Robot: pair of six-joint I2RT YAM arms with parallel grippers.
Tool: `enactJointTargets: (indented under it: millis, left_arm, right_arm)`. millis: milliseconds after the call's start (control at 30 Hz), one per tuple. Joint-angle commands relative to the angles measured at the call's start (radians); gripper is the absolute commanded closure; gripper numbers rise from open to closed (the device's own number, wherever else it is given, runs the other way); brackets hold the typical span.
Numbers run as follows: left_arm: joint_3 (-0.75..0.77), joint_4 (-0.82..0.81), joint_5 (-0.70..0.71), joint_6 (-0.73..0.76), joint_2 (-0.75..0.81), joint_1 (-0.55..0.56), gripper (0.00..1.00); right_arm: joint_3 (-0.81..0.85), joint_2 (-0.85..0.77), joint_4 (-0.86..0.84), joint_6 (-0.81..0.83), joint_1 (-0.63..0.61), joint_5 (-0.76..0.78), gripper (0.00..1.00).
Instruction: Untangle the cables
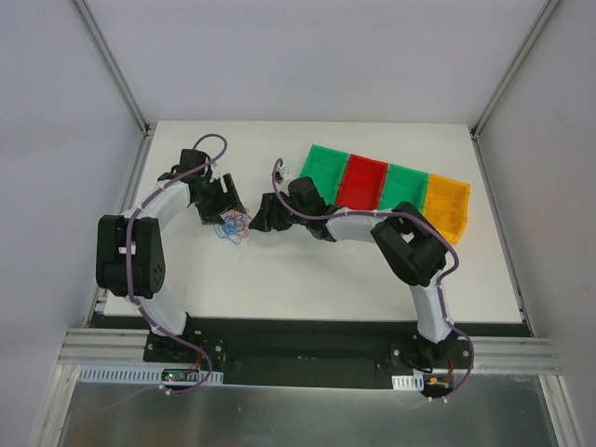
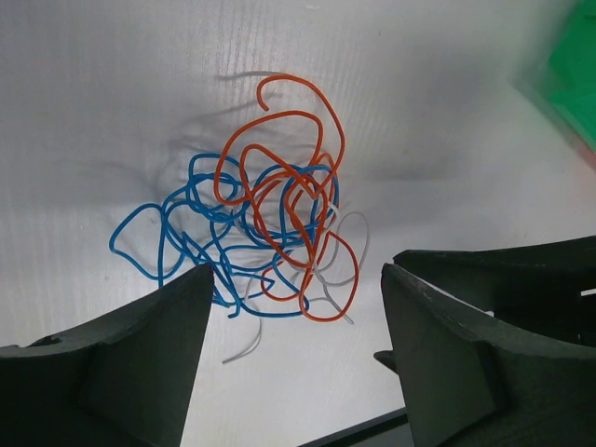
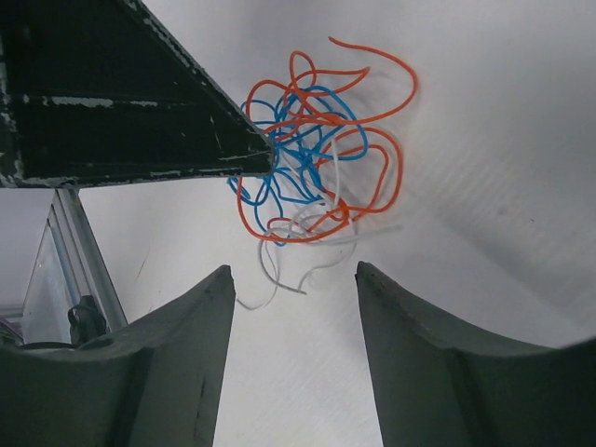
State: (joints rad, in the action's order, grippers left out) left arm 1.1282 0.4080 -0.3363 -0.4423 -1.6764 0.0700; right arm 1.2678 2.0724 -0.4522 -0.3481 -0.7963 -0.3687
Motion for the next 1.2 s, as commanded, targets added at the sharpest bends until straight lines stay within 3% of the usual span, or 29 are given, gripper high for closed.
enactJointTargets:
  millis: [0,233,433,500,600,867,1000,1167]
  left_arm:
    - [0.024,0.002,-0.035,-0.015,0.003,-0.01,0.3]
    - [0.022,0.002,-0.058,-0.026,-0.006,-0.01,0.37]
    - [0.021,0.002,-0.072,-0.029,-0.012,-0.01,0.49]
    - [0.021,0.002,-0.075,-0.032,-0.017,-0.01,0.53]
    - [0.021,0.002,-0.079,-0.032,-0.019,-0.01,0.55]
    - [0.022,0.002,-0.082,-0.03,-0.022,-0.01,0.68]
    - [0.021,0.003,-0.081,-0.027,-0.022,-0.01,0.78]
    - [0.021,0.002,-0.078,-0.027,-0.014,-0.01,0.98]
  right_arm:
    - [0.068,0.023,-0.025,-0.014,-0.023,-0.01,0.44]
    - [0.16,0.094,0.058,0.004,-0.078,0.002,0.54]
    - [0.179,0.065,0.152,0.066,-0.09,0.066,0.82]
    - [0.168,0.052,0.161,0.087,-0.09,0.08,0.81]
    - [0.166,0.045,0.182,0.107,-0.092,0.088,0.65]
    - [0.197,0.08,0.184,0.109,-0.122,0.077,0.63]
    - [0.212,0.091,0.181,0.104,-0.127,0.077,0.7]
    - [0.151,0.031,0.165,0.119,-0.126,0.137,0.93]
